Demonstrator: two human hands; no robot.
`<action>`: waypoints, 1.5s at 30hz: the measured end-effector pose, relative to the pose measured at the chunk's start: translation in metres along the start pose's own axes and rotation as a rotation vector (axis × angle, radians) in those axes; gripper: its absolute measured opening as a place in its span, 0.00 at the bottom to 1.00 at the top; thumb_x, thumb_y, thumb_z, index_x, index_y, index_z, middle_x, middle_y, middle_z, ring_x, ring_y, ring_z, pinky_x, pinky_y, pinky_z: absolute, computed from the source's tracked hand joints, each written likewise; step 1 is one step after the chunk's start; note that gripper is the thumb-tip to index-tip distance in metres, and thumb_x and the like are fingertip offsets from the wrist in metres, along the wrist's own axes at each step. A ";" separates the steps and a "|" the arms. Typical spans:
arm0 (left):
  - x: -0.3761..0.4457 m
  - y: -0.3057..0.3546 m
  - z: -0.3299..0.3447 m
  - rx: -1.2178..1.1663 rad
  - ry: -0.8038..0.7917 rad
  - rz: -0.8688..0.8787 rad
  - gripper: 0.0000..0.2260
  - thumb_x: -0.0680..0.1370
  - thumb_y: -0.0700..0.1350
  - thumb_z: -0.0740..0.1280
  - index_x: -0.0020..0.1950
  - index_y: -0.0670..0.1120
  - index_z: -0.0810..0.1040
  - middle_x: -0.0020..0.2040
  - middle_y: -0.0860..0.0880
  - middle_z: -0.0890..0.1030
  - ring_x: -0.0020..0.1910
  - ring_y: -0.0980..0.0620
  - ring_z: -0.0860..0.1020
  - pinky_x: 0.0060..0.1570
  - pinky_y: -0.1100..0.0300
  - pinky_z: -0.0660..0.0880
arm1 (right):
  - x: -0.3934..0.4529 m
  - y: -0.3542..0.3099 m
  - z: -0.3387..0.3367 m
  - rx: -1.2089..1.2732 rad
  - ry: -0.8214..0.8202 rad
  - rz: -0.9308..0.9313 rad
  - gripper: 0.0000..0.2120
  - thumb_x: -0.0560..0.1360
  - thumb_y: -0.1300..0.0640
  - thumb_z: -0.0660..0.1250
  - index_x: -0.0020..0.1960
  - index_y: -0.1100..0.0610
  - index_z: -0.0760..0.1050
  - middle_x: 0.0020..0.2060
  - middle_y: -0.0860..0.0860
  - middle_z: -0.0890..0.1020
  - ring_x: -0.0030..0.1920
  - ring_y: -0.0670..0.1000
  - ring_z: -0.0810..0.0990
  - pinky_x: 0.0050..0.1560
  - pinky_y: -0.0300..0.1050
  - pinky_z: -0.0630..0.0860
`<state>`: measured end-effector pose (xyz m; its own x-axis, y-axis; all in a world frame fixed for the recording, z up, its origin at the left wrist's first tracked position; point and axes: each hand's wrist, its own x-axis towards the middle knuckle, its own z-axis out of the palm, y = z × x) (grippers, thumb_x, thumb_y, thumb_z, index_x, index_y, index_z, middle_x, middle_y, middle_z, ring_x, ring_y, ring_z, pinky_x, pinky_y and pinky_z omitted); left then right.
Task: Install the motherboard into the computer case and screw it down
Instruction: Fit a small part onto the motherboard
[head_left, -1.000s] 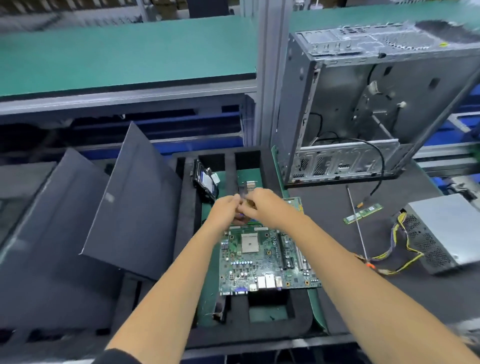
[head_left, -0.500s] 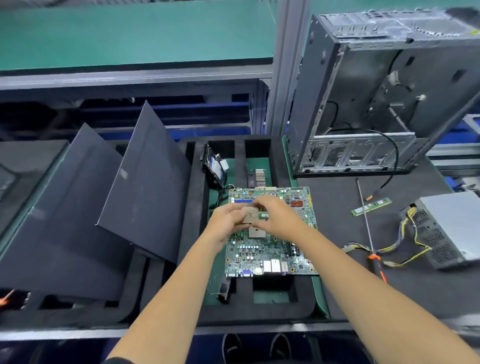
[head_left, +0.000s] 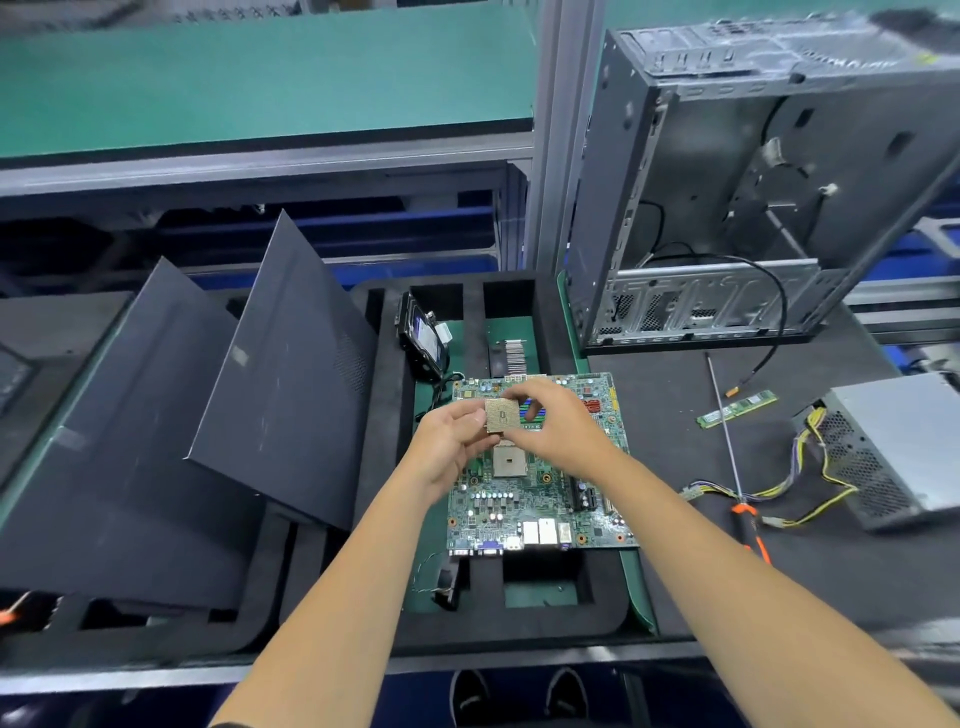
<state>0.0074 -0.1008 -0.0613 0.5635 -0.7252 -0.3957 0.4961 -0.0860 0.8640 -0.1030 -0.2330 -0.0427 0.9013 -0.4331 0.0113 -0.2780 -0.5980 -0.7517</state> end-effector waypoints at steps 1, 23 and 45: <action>0.000 0.001 0.001 0.002 0.002 0.009 0.11 0.80 0.35 0.61 0.62 0.37 0.74 0.54 0.42 0.82 0.48 0.51 0.81 0.43 0.64 0.78 | 0.000 0.000 -0.001 0.019 0.000 -0.001 0.21 0.71 0.56 0.73 0.63 0.52 0.74 0.53 0.46 0.76 0.47 0.48 0.75 0.50 0.41 0.75; 0.002 0.010 0.007 -0.067 -0.035 0.040 0.11 0.79 0.34 0.62 0.57 0.41 0.79 0.48 0.43 0.84 0.42 0.52 0.83 0.39 0.64 0.79 | -0.004 -0.003 -0.014 0.147 0.022 0.009 0.20 0.69 0.52 0.76 0.59 0.49 0.75 0.49 0.46 0.77 0.45 0.51 0.77 0.46 0.39 0.76; 0.003 0.018 -0.007 0.744 -0.108 0.177 0.05 0.78 0.40 0.65 0.43 0.45 0.78 0.39 0.48 0.79 0.38 0.52 0.74 0.41 0.60 0.71 | -0.002 -0.009 -0.008 0.239 -0.175 0.146 0.11 0.74 0.54 0.70 0.56 0.51 0.76 0.44 0.48 0.81 0.42 0.49 0.79 0.46 0.45 0.78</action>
<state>0.0229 -0.0998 -0.0497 0.5064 -0.8303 -0.2328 -0.1918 -0.3717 0.9083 -0.1049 -0.2319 -0.0303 0.9068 -0.3679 -0.2059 -0.3413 -0.3539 -0.8708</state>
